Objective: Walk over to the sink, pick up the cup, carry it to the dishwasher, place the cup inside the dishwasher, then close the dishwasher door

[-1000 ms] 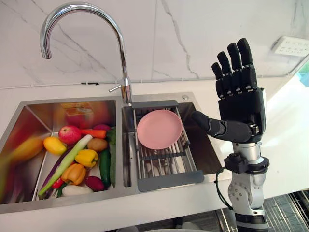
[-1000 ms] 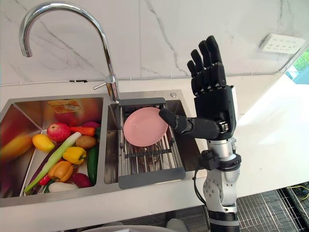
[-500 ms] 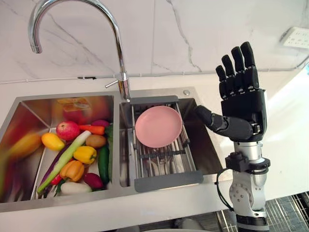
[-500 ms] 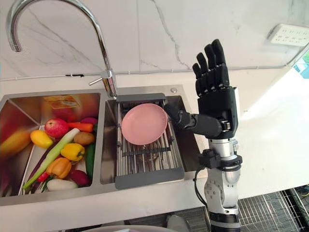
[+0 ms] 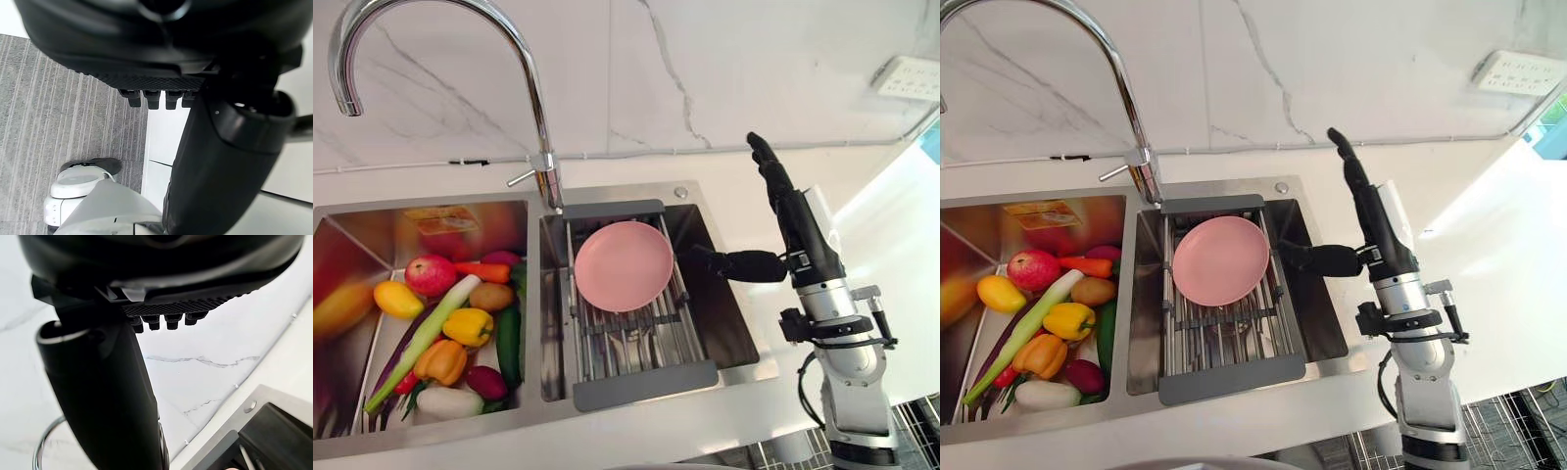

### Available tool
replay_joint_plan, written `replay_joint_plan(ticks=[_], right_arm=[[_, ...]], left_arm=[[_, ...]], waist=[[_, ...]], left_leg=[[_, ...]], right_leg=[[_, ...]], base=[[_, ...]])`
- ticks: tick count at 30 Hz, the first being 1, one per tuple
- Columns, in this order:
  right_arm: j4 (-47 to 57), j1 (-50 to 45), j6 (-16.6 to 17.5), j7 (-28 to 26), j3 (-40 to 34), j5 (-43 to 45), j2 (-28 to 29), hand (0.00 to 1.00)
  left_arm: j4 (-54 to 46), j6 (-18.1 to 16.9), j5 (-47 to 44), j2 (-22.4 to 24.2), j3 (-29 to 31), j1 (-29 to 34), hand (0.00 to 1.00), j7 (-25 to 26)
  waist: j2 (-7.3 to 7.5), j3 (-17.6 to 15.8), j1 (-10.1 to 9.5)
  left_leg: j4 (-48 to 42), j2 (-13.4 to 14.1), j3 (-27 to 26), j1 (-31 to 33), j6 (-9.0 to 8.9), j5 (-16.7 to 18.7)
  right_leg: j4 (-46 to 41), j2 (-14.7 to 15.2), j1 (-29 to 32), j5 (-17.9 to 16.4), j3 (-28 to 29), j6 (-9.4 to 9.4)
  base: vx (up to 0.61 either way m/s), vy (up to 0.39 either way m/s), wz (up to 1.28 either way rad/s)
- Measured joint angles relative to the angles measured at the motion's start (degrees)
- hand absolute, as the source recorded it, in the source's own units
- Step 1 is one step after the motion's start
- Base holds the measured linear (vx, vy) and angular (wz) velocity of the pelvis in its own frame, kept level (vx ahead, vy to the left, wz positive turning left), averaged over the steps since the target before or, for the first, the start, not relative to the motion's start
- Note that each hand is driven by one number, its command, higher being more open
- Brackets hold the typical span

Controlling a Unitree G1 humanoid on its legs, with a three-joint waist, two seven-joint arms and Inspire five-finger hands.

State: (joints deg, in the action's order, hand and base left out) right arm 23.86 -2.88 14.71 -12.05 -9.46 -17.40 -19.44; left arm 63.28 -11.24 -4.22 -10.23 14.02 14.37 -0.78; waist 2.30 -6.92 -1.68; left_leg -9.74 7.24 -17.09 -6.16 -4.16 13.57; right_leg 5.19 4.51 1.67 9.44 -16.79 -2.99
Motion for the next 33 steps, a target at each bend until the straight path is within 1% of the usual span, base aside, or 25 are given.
replay_joint_plan(ticks=[1, 4, 5, 7, 9, 11, 13, 15, 22, 26, 28, 33], right_arm=[[1.25, 0.06, 0.07, -1.05, 0.52, -2.69, -1.42, 1.0], [3.36, 0.08, 0.24, -4.02, 2.76, -5.94, -4.52, 1.0], [4.54, 0.13, 0.64, -6.35, 4.13, -7.78, -5.85, 1.0], [5.41, 0.23, 1.23, -8.61, 5.55, -9.68, -6.49, 1.0], [6.37, 0.46, 2.53, -11.79, 7.53, -12.31, -7.39, 1.0], [6.86, 1.01, 3.75, -13.91, 8.48, -14.95, -7.74, 1.0], [6.95, 1.71, 4.77, -15.47, 9.29, -16.78, -8.13, 1.0], [6.98, 2.79, 5.56, -16.72, 10.46, -19.2, -9.78, 1.0], [6.98, 4.07, 8.11, -17.52, 13.93, -29.58, -11.72, 1.0], [6.89, 4.52, 8.74, -17.42, 15.43, -32.15, -11.71, 1.0], [6.52, 4.54, 8.78, -16.62, 16.02, -33.17, -11.71, 1.0], [3.16, 4.56, 9.09, -12.57, 18.44, -38.52, -11.39, 1.0]], left_arm=[[0.05, 0.11, 0.8, -0.05, 0.08, -0.04, 1.0, -0.03], [0.07, 0.68, 1.94, 0.02, 1.53, -0.26, 1.0, -0.59], [0.06, 0.94, 2.11, -0.06, 1.9, -0.54, 1.0, -0.8], [0.05, 0.96, 2.14, -0.23, 1.93, -0.63, 1.0, -0.86], [0.0, 1.0, 2.26, -0.38, 2.09, -0.77, 1.0, -0.94], [-0.16, 1.06, 3.27, -0.51, 2.22, -0.83, 1.0, -0.96], [-0.18, 1.15, 3.71, -0.67, 2.28, -0.9, 1.0, -0.99], [-0.22, 1.53, 3.8, -0.54, 2.31, -0.94, 1.0, -1.01], [-0.35, 1.7, 4.35, -0.87, 2.47, -0.97, 1.0, -1.59], [-0.35, 1.7, 4.36, -0.92, 2.45, -0.88, 1.0, -1.7], [-0.35, 1.7, 4.36, -0.92, 2.4, -0.89, 1.0, -1.74], [-0.31, 1.7, 4.36, -0.96, 2.26, -0.85, 1.0, -1.75]], waist=[[0.05, 0.14, -0.08], [0.37, 0.67, -0.05], [0.79, 0.98, -0.07], [1.34, 1.34, -0.12], [2.06, 1.85, -0.33], [2.44, 2.14, -0.32], [2.59, 2.55, -0.31], [2.49, 3.25, -0.23], [2.9, 3.71, -0.22], [3.14, 3.92, -0.4], [3.25, 4.03, -0.38], [3.22, 4.15, -0.42]], left_leg=[[0.08, -0.1, 0.11, -0.27, 0.02, -0.06], [0.22, -0.3, 0.43, -0.57, 0.28, -0.24], [0.4, -0.61, 0.66, -0.46, 0.59, -0.61], [0.54, -0.94, 0.82, -0.38, 0.88, -0.9], [0.4, -1.33, 0.86, 0.04, 1.11, -1.18], [0.28, -1.4, 0.85, 0.39, 1.19, -1.33], [0.22, -1.37, 0.86, 0.62, 1.16, -1.5], [0.17, -1.34, 0.98, 0.99, 1.09, -1.66], [-0.29, -1.31, 1.67, 1.16, 1.06, -1.68], [-0.29, -1.33, 1.83, 1.31, 1.07, -1.68], [-0.16, -1.29, 2.01, 1.47, 1.07, -1.68], [-0.11, -1.29, 2.02, 1.15, 1.06, -1.81]], right_leg=[[0.01, 0.08, -0.29, 0.04, -0.09, -0.05], [-0.28, 0.26, -0.67, 0.43, -0.54, -0.31], [-0.28, 0.54, -0.66, 0.65, -0.65, -0.4], [-0.26, 0.84, -0.61, 0.83, -0.7, -0.54], [-0.2, 1.28, -0.49, 0.93, -0.64, -0.7], [-0.03, 1.41, -0.35, 1.0, -0.69, -0.71], [-0.02, 1.42, -0.18, 0.99, -0.82, -0.71], [-0.03, 1.4, 0.13, 1.08, -0.95, -0.59], [-0.04, 1.43, 0.08, 1.22, -1.29, -0.44], [0.01, 1.46, 0.02, 1.25, -1.34, -0.46], [0.02, 1.48, 0.02, 1.24, -1.41, -0.43], [0.03, 1.45, -0.01, 1.27, -1.56, -0.37]], base=[[-0.03, 0.012, 0.03], [-0.05, 0.012, 0.06], [-0.07, 0.015, 0.07], [-0.07, 0.015, 0.05], [-0.11, 0.016, 0.01], [-0.11, 0.001, 0.02], [-0.06, -0.012, 0.02], [-0.02, -0.008, 0.01], [0.0, 0.001, 0.01], [-0.01, 0.005, 0.01], [-0.03, 0.015, 0.04], [0.0, 0.0, 0.0]])
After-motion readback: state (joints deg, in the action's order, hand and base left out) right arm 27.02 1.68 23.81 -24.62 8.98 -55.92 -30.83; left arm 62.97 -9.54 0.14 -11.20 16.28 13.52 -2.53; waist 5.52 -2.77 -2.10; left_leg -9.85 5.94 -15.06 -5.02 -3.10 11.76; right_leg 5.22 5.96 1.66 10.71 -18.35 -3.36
